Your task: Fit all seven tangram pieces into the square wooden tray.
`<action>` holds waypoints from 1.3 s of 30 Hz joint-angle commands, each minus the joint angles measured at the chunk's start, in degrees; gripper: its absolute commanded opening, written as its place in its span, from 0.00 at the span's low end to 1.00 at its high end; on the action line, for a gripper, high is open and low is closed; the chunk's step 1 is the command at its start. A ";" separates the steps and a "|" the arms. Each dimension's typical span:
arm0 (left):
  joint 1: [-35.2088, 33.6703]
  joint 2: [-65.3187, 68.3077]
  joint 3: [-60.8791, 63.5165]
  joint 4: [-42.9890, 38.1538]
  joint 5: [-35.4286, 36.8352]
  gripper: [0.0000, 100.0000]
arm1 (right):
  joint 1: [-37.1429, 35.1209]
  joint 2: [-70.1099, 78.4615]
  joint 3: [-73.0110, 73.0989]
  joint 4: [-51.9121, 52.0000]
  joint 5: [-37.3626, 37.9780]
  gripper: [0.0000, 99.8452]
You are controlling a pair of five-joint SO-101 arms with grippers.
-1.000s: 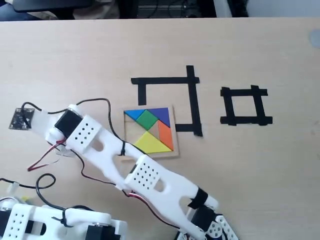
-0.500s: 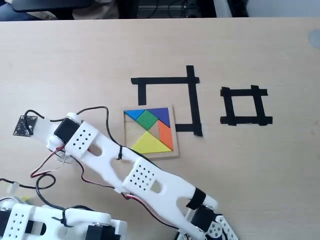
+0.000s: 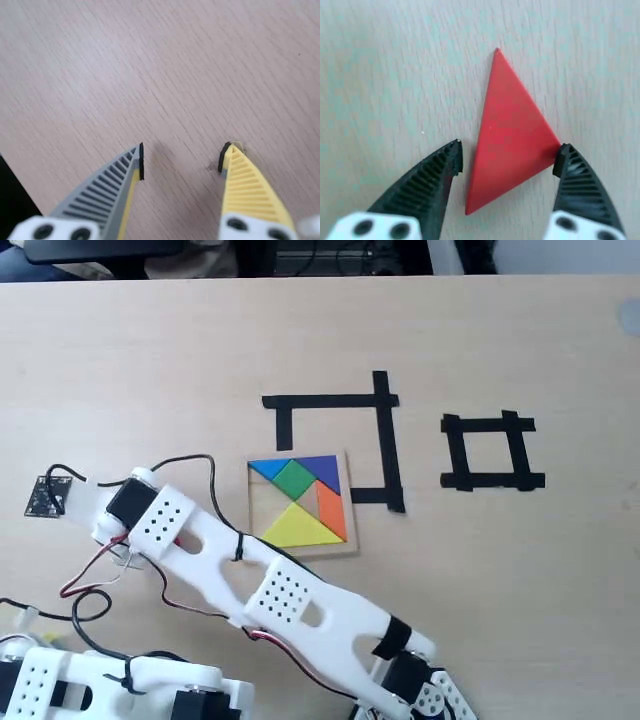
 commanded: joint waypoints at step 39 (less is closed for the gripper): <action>0.40 0.09 0.13 -0.70 0.09 0.26 | 1.58 -6.02 10.33 -4.48 4.40 0.34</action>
